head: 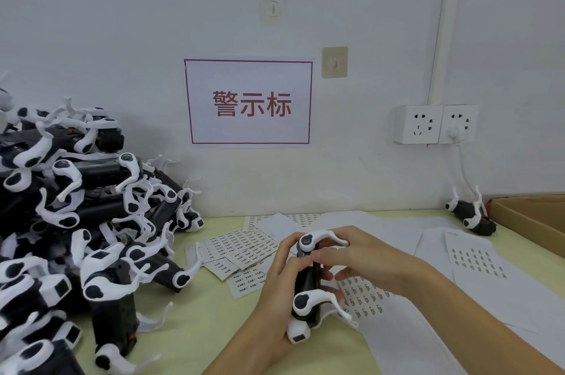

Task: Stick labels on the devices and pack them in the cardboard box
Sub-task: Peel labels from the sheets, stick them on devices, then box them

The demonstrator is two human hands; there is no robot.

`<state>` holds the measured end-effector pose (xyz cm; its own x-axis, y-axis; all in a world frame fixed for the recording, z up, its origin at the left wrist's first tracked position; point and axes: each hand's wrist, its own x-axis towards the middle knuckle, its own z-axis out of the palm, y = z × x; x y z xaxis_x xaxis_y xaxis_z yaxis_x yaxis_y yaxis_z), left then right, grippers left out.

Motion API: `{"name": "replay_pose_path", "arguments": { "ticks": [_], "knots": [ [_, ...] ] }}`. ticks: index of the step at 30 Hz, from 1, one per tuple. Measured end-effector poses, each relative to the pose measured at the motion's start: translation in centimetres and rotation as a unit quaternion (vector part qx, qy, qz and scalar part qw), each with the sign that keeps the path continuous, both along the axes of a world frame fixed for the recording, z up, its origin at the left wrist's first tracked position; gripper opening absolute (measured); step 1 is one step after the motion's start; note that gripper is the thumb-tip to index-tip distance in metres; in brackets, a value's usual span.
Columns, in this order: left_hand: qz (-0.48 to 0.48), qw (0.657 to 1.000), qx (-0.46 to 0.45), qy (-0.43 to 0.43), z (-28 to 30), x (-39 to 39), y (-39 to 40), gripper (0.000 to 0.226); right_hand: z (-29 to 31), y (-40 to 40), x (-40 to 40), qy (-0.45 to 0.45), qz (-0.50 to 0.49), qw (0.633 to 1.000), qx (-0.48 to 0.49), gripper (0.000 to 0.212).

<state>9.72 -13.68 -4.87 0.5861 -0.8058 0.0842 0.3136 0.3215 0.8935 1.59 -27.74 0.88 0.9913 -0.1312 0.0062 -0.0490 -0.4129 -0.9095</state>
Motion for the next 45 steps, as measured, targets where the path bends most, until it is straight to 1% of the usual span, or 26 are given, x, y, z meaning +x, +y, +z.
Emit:
{"name": "replay_pose_path", "arguments": {
  "ticks": [5, 6, 9, 13, 15, 17, 20, 23, 26, 29, 31, 33, 36, 39, 43, 45],
  "knots": [
    [0.009, 1.000, -0.015, 0.008, -0.08, -0.03, -0.18, 0.042, -0.33, -0.03, 0.34, -0.011, -0.013, 0.999, 0.027, 0.004],
    [0.015, 1.000, -0.017, 0.005, -0.10, -0.05, -0.20, 0.042, -0.42, -0.03, 0.37, -0.012, -0.016, 0.999, 0.039, 0.005],
    [0.023, 1.000, -0.021, 0.001, -0.21, -0.08, -0.31, 0.043, -0.48, -0.32, 0.45, -0.009, -0.007, 0.998, 0.067, 0.017],
    [0.020, 1.000, -0.011, 0.004, -0.20, -0.13, -0.34, 0.046, -0.53, -0.70, 0.40, -0.006, 0.021, 0.995, 0.100, 0.015],
    [0.033, 0.999, -0.003, -0.010, -0.12, -0.12, -0.27, 0.044, -0.51, -0.74, 0.26, -0.001, 0.026, 0.995, 0.096, 0.017],
    [0.042, 0.999, 0.002, -0.014, 0.04, -0.14, -0.14, 0.042, -0.53, -0.63, 0.13, 0.006, 0.024, 0.997, 0.072, 0.012],
    [0.035, 0.999, 0.001, 0.005, 0.21, -0.33, -0.02, 0.042, -0.75, -0.35, 0.27, 0.007, -0.005, 0.999, 0.036, 0.016],
    [0.031, 0.999, 0.001, 0.014, 0.23, -0.49, 0.00, 0.041, -0.73, -0.24, 0.40, 0.004, -0.010, 0.999, 0.046, 0.011],
    [0.037, 0.999, 0.009, 0.005, 0.18, -0.46, 0.02, 0.041, -0.43, -0.37, 0.35, 0.018, -0.010, 0.998, 0.058, 0.013],
    [0.036, 0.999, -0.014, 0.010, 0.22, -0.51, 0.02, 0.032, -0.41, -0.40, 0.41, 0.025, -0.005, 0.997, 0.076, 0.014],
    [0.037, 0.999, -0.025, 0.011, 0.23, -0.59, 0.07, 0.032, -0.39, -0.39, 0.38, 0.027, 0.004, 0.996, 0.082, 0.015],
    [0.039, 0.999, -0.019, 0.012, 0.25, -0.68, 0.16, 0.034, -0.27, -0.41, 0.26, 0.029, 0.013, 0.996, 0.080, 0.018],
    [0.041, 0.999, -0.003, 0.011, 0.06, -0.43, 0.08, 0.027, -0.16, -0.59, 0.08, 0.031, 0.019, 0.996, 0.081, 0.017],
    [0.046, 0.999, 0.010, -0.001, -0.15, 0.01, -0.07, 0.033, -0.09, -0.82, -0.09, 0.032, 0.029, 0.996, 0.076, 0.018],
    [0.043, 0.999, 0.009, -0.014, -0.11, -0.07, -0.12, 0.031, -0.15, -0.71, -0.07, 0.034, 0.021, 0.997, 0.072, 0.015],
    [0.045, 0.999, 0.009, -0.008, -0.07, 0.01, -0.10, 0.034, -0.29, -0.49, 0.15, 0.028, 0.011, 0.997, 0.075, 0.016]
  ]
}}
